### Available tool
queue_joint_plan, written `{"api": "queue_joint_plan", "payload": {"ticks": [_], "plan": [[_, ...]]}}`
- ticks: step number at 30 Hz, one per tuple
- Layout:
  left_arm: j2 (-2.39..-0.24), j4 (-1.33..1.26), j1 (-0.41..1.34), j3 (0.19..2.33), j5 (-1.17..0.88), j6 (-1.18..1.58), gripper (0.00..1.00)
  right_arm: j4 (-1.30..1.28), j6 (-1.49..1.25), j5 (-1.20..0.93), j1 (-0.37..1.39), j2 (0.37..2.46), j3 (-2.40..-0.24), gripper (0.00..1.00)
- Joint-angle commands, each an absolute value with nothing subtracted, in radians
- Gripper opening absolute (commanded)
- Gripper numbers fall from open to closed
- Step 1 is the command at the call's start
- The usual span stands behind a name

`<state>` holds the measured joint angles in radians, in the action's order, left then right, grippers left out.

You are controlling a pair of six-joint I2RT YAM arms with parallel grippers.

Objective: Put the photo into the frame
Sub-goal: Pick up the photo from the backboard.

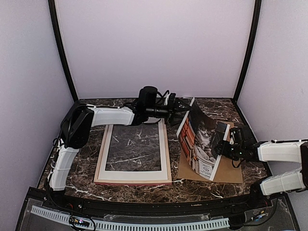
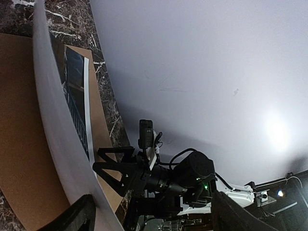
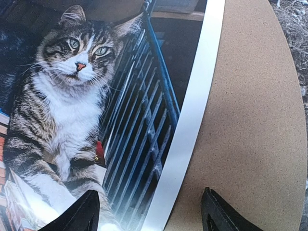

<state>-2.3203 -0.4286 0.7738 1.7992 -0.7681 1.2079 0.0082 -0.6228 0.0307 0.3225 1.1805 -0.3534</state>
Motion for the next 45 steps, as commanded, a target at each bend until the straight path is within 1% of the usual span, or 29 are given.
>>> {"api": "queue_joint_plan", "payload": {"ticks": [1, 9, 11, 19, 22, 25, 27, 33, 36, 41, 45], "plan": [[-2.288, -0.405, 0.772, 1.832, -0.791, 1.181, 0.83, -0.057, -0.643, -0.005, 0.341, 1.201, -0.351, 0.73], [-2.306, -0.193, 0.773, 1.871, -0.758, 1.011, 0.74, -0.048, -0.646, -0.005, 0.340, 1.208, -0.357, 0.73], [-2.309, -0.154, 0.774, 1.871, -0.748, 0.977, 0.70, -0.041, -0.648, -0.007, 0.342, 1.211, -0.360, 0.73], [-2.346, -0.096, 0.786, 1.892, -0.746, 0.917, 0.47, -0.034, -0.649, -0.017, 0.351, 1.231, -0.371, 0.73], [-2.365, -0.077, 0.789, 1.903, -0.748, 0.895, 0.41, -0.032, -0.650, -0.019, 0.351, 1.231, -0.371, 0.73], [-2.373, -0.048, 0.790, 1.905, -0.736, 0.863, 0.30, -0.028, -0.649, -0.024, 0.353, 1.233, -0.370, 0.73], [-2.373, -0.017, 0.790, 1.915, -0.721, 0.831, 0.26, -0.025, -0.650, -0.027, 0.353, 1.233, -0.368, 0.73], [-2.371, 0.131, 0.790, 1.964, -0.653, 0.715, 0.20, -0.017, -0.652, -0.029, 0.353, 1.231, -0.359, 0.73], [-2.364, 0.193, 0.790, 1.984, -0.622, 0.666, 0.11, -0.027, -0.649, -0.027, 0.353, 1.225, -0.358, 0.74], [-2.337, 0.276, 0.789, 2.018, -0.563, 0.569, 0.01, -0.070, -0.632, -0.016, 0.353, 1.194, -0.382, 0.78], [-2.296, 0.331, 0.782, 2.027, -0.533, 0.505, 0.00, -0.122, -0.623, -0.017, 0.353, 1.151, -0.422, 0.81]]}}
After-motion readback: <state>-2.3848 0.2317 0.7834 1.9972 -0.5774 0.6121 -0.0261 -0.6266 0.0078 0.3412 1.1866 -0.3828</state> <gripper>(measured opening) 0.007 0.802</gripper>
